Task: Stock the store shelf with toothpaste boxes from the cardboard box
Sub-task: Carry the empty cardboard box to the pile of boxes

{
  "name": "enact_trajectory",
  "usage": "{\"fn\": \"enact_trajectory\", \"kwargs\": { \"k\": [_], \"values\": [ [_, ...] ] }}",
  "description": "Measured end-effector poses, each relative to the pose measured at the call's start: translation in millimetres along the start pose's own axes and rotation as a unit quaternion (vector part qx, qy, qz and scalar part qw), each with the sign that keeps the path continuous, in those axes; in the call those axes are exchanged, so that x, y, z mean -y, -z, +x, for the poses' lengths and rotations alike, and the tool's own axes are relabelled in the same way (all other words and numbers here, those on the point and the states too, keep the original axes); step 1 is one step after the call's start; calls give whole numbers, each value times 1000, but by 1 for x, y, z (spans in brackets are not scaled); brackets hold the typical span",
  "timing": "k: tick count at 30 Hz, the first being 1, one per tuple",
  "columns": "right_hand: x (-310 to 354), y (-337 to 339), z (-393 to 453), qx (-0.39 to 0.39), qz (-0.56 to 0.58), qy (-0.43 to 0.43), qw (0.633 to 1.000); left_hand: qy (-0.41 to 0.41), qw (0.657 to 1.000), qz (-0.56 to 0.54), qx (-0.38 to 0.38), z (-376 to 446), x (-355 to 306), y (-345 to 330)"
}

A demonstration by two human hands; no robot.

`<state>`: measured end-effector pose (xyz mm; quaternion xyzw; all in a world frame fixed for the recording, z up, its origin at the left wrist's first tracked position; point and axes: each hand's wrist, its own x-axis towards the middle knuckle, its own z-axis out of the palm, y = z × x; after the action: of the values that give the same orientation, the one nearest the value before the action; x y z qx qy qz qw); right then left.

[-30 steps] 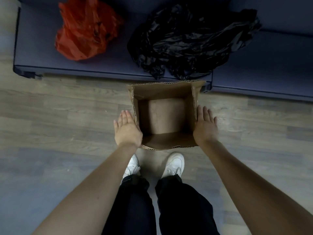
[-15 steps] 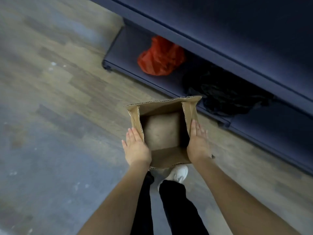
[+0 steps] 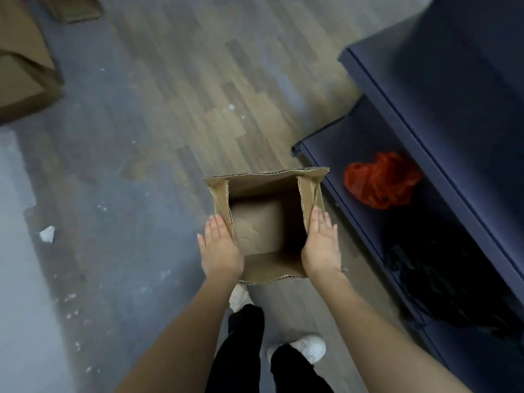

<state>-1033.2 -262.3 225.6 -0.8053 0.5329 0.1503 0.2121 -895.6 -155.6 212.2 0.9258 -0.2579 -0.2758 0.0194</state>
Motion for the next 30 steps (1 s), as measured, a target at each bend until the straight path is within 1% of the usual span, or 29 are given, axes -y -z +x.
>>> {"fn": "enact_trajectory", "kwargs": {
  "k": [5, 11, 16, 24, 30],
  "values": [
    [88, 13, 24, 0, -14, 61, 998, 37, 997, -71, -1, 35, 52, 55],
    [180, 30, 57, 4, -45, 145, 988, 108, 986, -127, -20, 77, 101, 99],
    [236, 39, 106, 9, -70, 178, 982, 137, 979, -145, -31, 129, 114, 128],
    [334, 55, 221, 44, -101, 231, 967, 212, 967, -144, -9, 244, 123, 175],
    [414, 74, 287, 61, -129, 269, 952, 251, 953, -169, -27, 317, 136, 226]
  ]
}}
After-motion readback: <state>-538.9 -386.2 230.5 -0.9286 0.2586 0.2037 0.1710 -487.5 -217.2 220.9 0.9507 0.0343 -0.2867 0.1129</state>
